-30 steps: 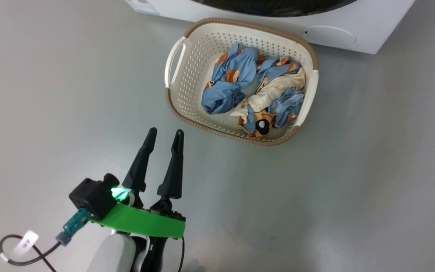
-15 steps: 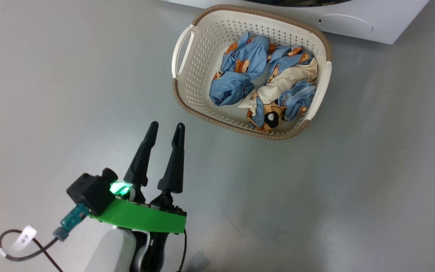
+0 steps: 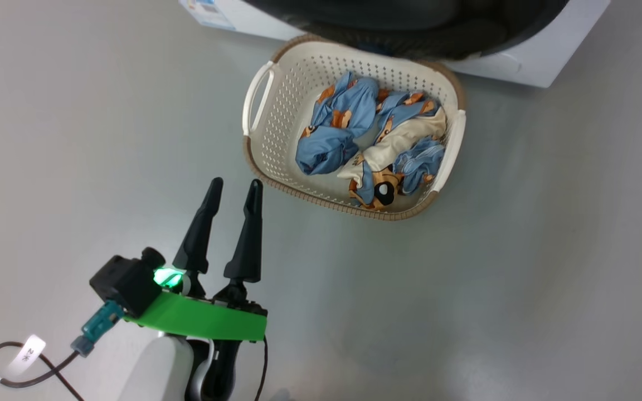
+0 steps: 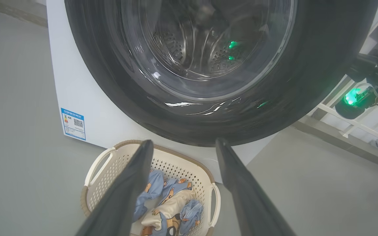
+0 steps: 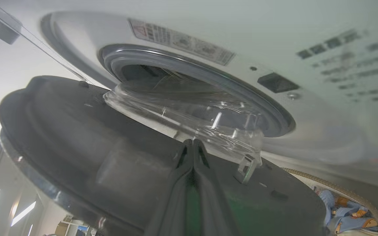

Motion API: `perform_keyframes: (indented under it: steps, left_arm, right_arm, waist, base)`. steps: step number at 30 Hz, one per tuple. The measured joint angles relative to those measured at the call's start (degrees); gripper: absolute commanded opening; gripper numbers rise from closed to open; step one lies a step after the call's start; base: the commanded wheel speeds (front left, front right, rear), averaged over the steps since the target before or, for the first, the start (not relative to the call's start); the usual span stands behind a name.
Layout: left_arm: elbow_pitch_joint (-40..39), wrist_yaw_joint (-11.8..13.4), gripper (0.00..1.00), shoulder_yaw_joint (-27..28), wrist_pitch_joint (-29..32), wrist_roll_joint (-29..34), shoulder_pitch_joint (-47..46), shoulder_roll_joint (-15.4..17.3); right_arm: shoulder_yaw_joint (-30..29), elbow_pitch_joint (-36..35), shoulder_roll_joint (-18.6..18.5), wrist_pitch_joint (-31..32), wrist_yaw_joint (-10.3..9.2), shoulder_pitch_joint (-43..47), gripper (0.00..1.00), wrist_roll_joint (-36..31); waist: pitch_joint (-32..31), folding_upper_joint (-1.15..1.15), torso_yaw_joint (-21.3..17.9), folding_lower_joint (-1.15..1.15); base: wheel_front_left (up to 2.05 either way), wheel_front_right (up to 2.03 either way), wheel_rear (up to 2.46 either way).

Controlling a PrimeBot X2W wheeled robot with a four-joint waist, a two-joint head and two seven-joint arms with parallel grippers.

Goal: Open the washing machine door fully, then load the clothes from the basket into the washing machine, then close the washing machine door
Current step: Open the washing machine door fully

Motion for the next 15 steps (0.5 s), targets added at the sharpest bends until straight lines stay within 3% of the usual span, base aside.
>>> perform_keyframes:
  steps: [15]
  left_arm:
    - [0.4,0.0,1.00,3.1,0.0,3.1,3.1,0.0]
  right_arm:
    - [1.7,-2.8,3.0,1.6,-0.01,10.1,0.00,1.2]
  waist:
    - [-6.7,0.00,-1.9,0.00]
  base:
    - [0.00,0.00,0.00]
